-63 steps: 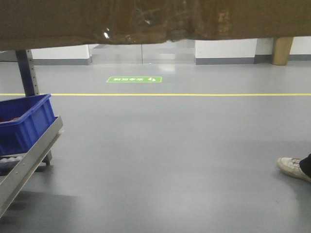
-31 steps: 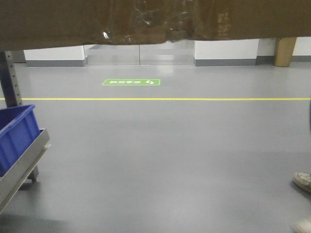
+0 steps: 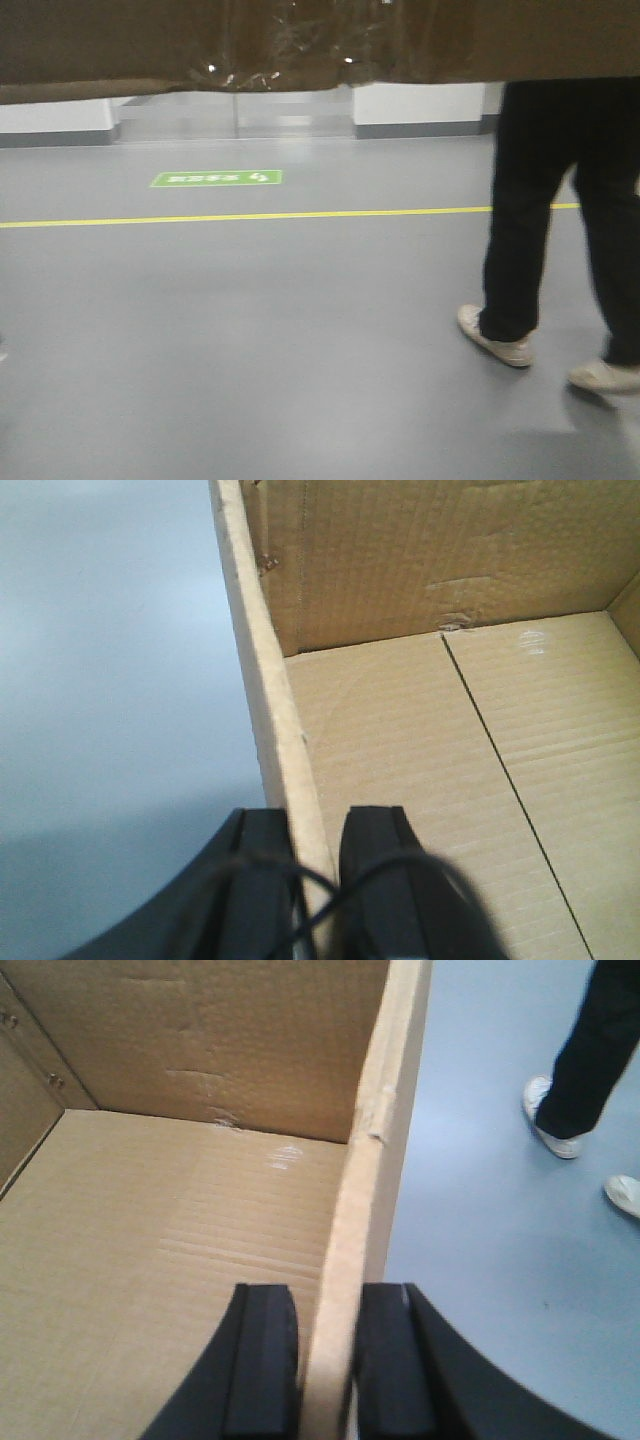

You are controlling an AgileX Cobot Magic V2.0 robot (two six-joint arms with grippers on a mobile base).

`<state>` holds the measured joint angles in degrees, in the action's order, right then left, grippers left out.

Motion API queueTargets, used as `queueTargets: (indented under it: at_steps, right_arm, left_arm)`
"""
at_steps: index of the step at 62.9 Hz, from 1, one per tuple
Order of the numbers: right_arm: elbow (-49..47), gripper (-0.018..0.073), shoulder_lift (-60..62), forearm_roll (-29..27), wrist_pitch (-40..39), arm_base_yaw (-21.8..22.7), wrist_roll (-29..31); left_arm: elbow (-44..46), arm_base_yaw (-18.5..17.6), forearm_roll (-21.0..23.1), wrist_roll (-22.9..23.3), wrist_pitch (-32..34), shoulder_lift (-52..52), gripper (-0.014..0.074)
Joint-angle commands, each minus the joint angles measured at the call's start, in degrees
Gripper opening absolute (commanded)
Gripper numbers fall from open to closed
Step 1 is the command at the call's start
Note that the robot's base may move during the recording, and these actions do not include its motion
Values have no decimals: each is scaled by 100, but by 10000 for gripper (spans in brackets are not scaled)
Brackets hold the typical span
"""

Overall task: Grab carton from right shelf to conveyor
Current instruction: 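Hold the carton with both grippers while the base drives away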

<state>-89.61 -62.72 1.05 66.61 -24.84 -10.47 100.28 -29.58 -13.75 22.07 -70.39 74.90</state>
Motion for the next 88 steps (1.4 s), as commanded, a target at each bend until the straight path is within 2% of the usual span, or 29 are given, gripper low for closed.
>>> queueTargets:
  at_steps: [1, 88]
  right_arm:
    - [-20, -68, 106, 224, -164, 25, 148]
    - [-20, -68, 106, 224, -196, 25, 148]
  left_arm:
    - [26, 23, -357, -37, 42, -77, -8]
    - [26, 23, -379, -37, 42, -77, -8]
